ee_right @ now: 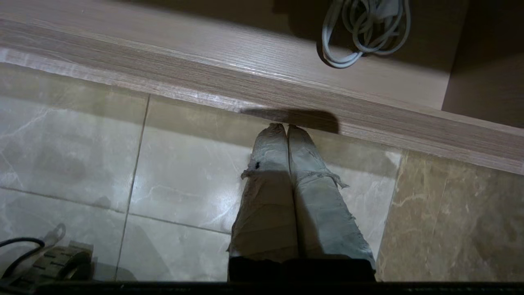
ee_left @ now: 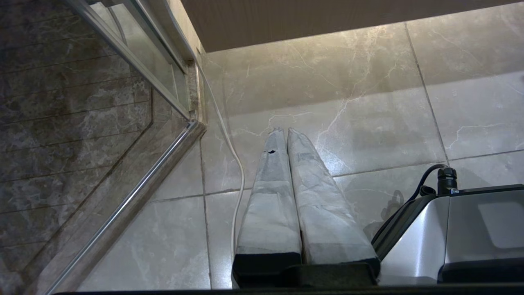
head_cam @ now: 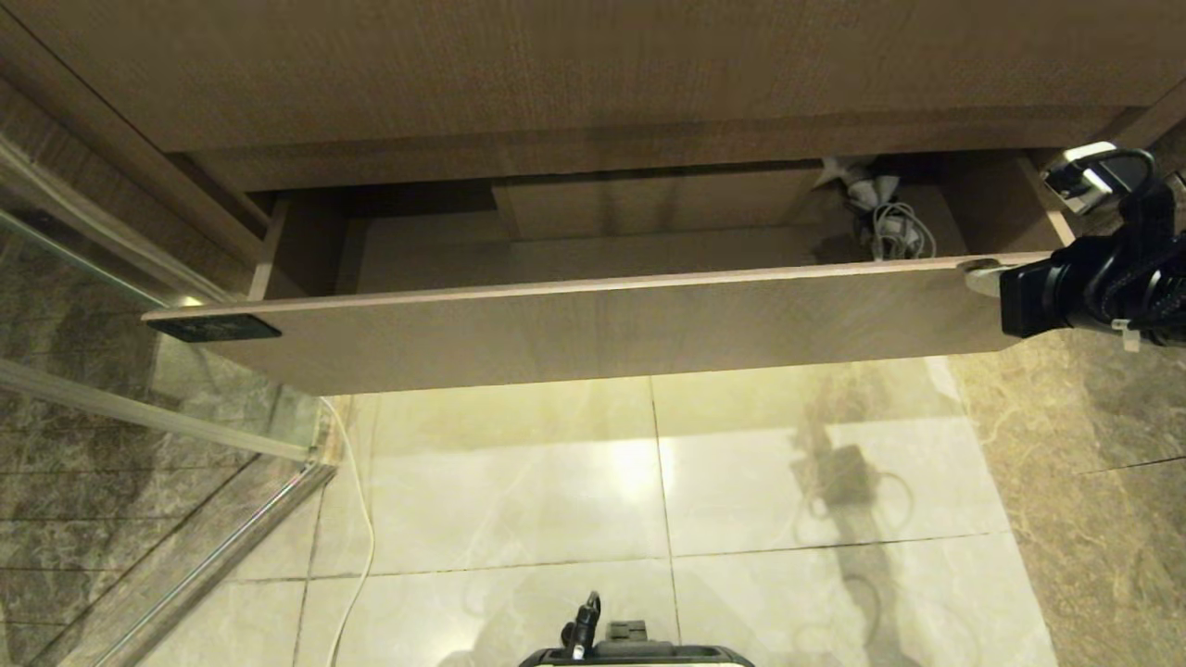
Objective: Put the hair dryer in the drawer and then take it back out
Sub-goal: Close the drawer
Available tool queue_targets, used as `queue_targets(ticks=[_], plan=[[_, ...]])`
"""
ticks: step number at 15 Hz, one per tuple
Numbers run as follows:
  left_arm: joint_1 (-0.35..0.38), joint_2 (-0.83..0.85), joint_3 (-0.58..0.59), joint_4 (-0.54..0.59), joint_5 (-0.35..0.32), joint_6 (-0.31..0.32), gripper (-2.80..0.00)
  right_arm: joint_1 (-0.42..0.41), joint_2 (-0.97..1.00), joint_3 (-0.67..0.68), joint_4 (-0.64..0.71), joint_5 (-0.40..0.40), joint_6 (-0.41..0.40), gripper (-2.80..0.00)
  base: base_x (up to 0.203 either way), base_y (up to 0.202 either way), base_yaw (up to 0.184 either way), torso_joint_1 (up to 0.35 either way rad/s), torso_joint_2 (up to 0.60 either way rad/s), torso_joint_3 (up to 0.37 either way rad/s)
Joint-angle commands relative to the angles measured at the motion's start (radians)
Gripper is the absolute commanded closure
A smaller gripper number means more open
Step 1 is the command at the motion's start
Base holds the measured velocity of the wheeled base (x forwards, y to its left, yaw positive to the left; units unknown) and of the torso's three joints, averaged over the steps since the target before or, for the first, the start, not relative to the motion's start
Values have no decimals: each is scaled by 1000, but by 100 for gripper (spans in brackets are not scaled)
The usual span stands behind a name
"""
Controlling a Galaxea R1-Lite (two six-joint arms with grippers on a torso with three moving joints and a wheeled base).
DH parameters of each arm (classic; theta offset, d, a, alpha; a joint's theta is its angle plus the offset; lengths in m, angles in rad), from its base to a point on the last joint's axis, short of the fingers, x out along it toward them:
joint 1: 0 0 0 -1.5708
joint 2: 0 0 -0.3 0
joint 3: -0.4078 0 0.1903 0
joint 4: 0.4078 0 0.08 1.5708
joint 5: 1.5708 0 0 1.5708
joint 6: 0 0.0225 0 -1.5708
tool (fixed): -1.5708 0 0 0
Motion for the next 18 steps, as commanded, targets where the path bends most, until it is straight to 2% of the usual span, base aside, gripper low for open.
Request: queue_targets(ticks=[1,5,7,10,12,15,18], plan=[[-1,0,2,0,0,0,0,-1,5,-9,-18,0,0,0,0,0,0,0,0,0],[0,0,2,0,0,0,0,-1,66,-58,-229,0,3,0,0,0,0,0,0,0],[-1,0,2,0,0,0,0,-6,106,-111,-277,-1,3,0,0,0,0,0,0,0],[1,0,2,0,0,0,0,-26,110,-131,-247,-3,2,0,0,0,0,0,0,0],[1,0,2,0,0,0,0,-28,73,-123,-168,0,0,0,0,0,0,0,0,0],[0,0,1,0,0,0,0,-30,9,-55,-79,-2,-10,0,0,0,0,0,0,0],[0,0,0,0,0,0,0,-28,-57,-21,-58,-1,-28,0,0,0,0,0,0,0]])
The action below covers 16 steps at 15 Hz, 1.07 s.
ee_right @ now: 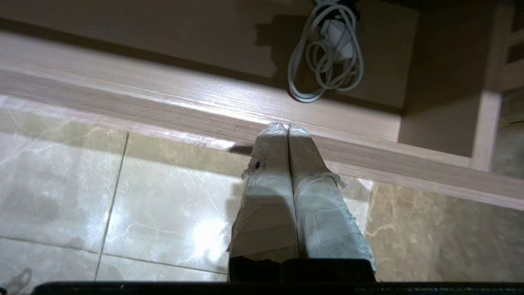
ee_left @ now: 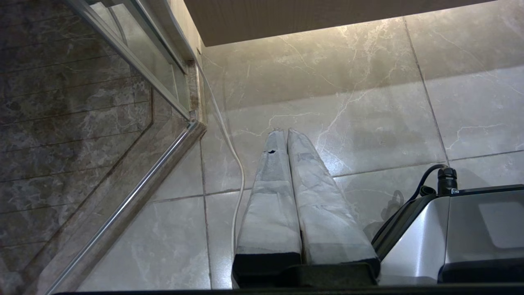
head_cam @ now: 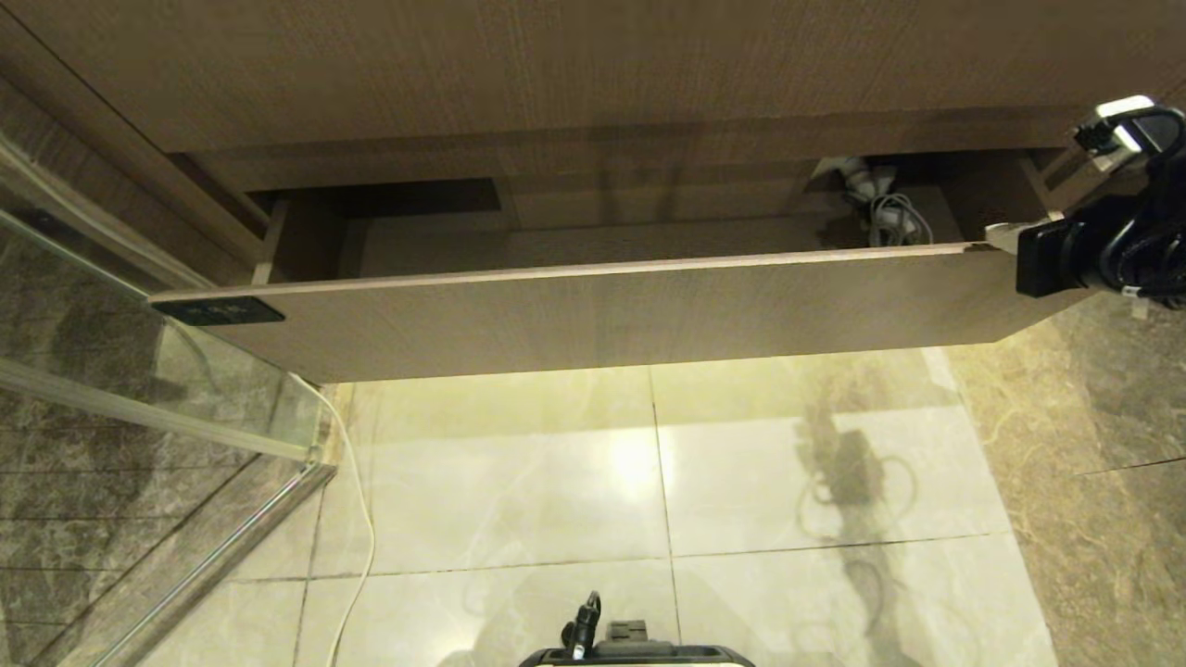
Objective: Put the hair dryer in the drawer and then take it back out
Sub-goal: Close the drawer
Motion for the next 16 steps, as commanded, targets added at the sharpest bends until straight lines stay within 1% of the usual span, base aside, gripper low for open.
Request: queue_targets(ticks=[1,3,4,5,6,8,12,14,16], plan=[[-1,0,1,0,-1,1,0,1,-87,86,10,-1,-32,0,0,0,0,0,0,0],[0,0,1,0,-1,1,0,0,-124,193,80,-12,-69,0,0,0,0,0,0,0],[0,0,1,0,-1,1,0,-3,-123,219,139,-45,-76,0,0,0,0,0,0,0],[1,0,2,0,-1,1,0,-6,-105,223,163,-70,-77,0,0,0,0,0,0,0],[-1,0,1,0,-1,1,0,-7,-80,217,170,-78,-76,0,0,0,0,0,0,0],[0,0,2,0,-1,1,0,-7,-9,167,163,-82,-70,0,0,0,0,0,0,0],[-1,0,2,0,-1,1,0,-8,128,37,96,-83,-69,0,0,0,0,0,0,0],[-1,0,0,0,-1,1,0,-10,166,-13,86,-83,-69,0,0,0,0,0,0,0],[0,0,2,0,-1,1,0,-22,181,-35,63,-81,-69,0,0,0,0,0,0,0]])
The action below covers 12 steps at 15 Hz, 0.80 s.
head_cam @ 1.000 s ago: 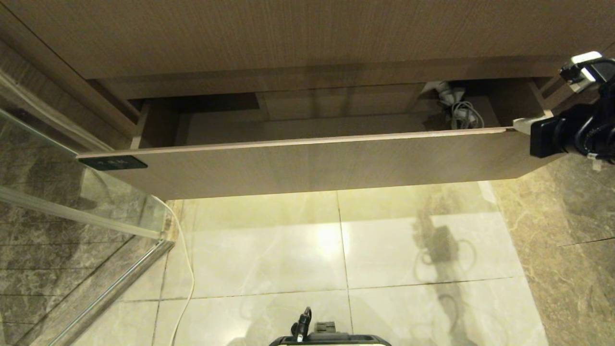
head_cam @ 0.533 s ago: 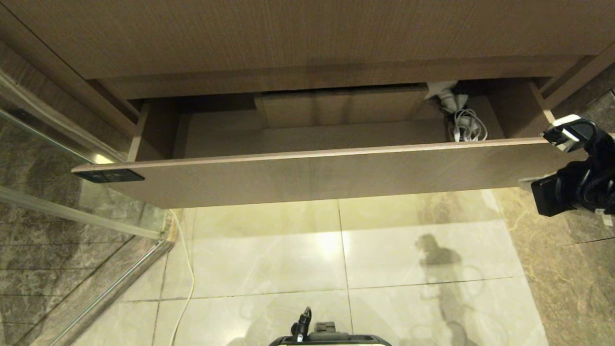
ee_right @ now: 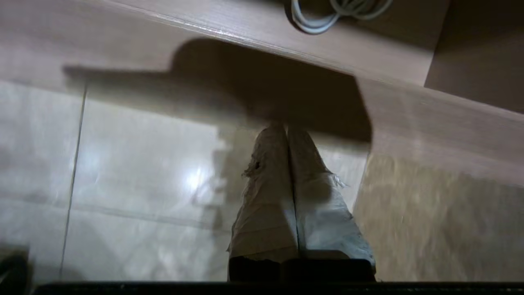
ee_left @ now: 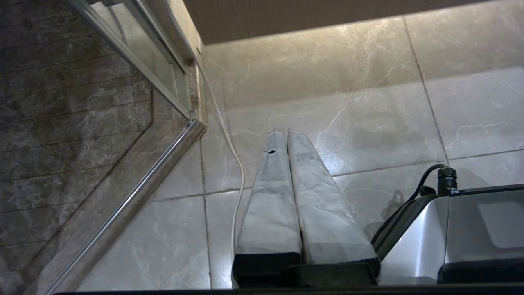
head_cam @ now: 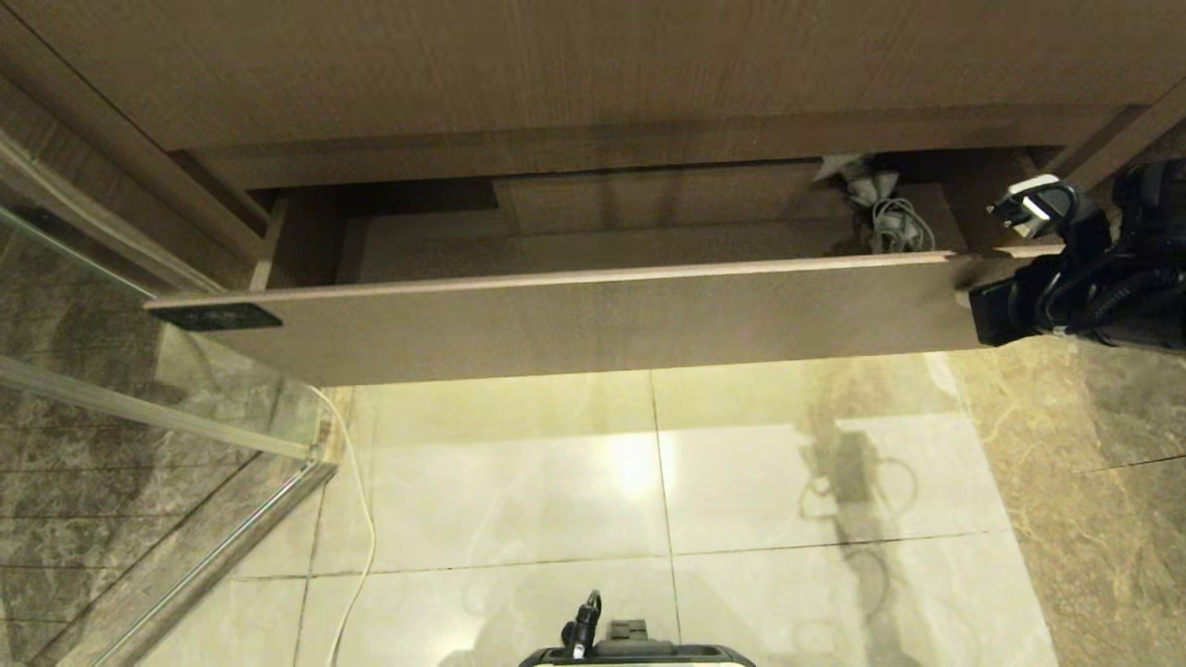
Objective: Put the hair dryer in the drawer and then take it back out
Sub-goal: Close the drawer
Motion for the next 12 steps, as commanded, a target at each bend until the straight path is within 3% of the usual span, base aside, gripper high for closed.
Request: queue_targets(ticks=[1,7,12], plan=[[-1,0,2,0,0,1,0,-10,43,-17,-15,6,0,0,0,0,0,0,0,0],[-1,0,2,0,0,1,0,-10,174,-184,-235,14,66,0,0,0,0,0,0,0],[0,0,2,0,0,1,0,-9,246,-257,-316,11,78,0,0,0,0,0,0,0]])
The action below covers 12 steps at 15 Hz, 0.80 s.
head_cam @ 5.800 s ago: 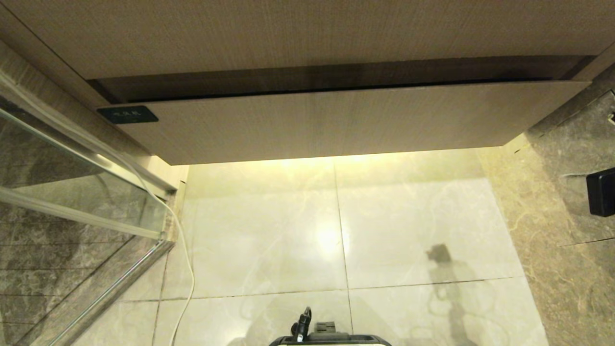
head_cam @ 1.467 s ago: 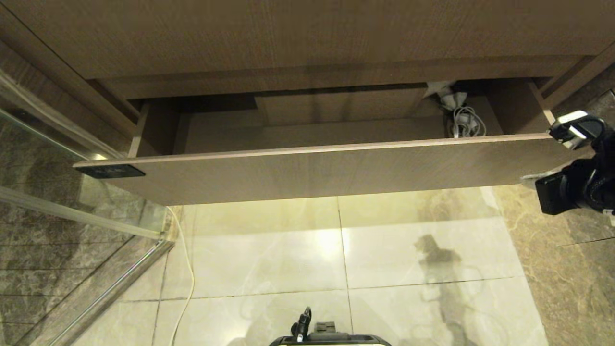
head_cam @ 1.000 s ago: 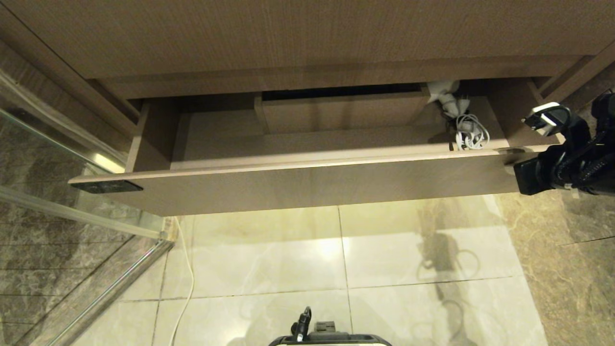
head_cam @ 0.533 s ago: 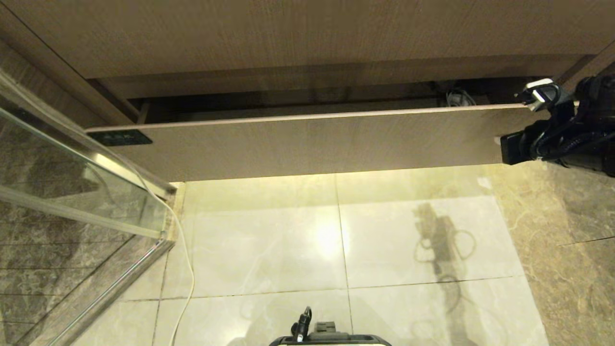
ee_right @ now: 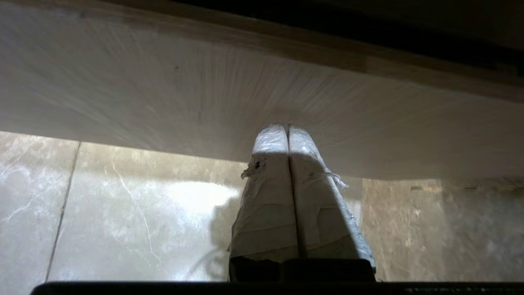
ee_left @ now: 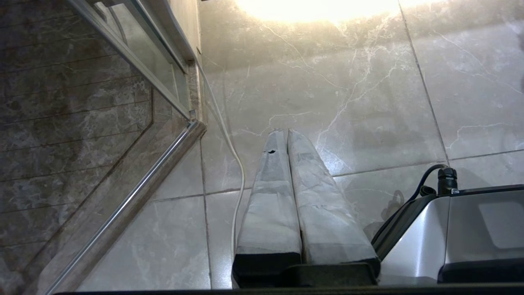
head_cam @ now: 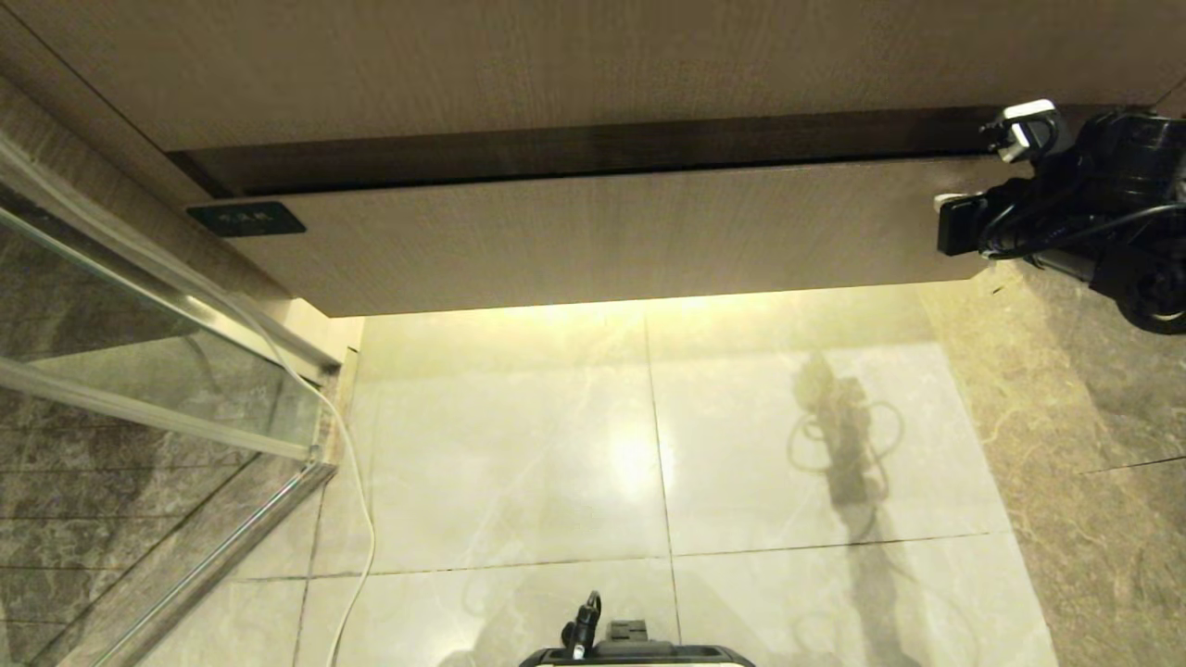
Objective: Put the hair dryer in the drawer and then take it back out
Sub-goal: Close the drawer
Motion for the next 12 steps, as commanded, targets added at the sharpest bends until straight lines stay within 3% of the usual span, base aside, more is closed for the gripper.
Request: queue_targets(ticks=[1,12], plan=[[0,0,0,0,0,1,0,3,39,-9,-49,4,-6,0,0,0,0,0,0,0],[1,0,2,0,0,1,0,11,131,-88,-205,9,-37,0,0,0,0,0,0,0]])
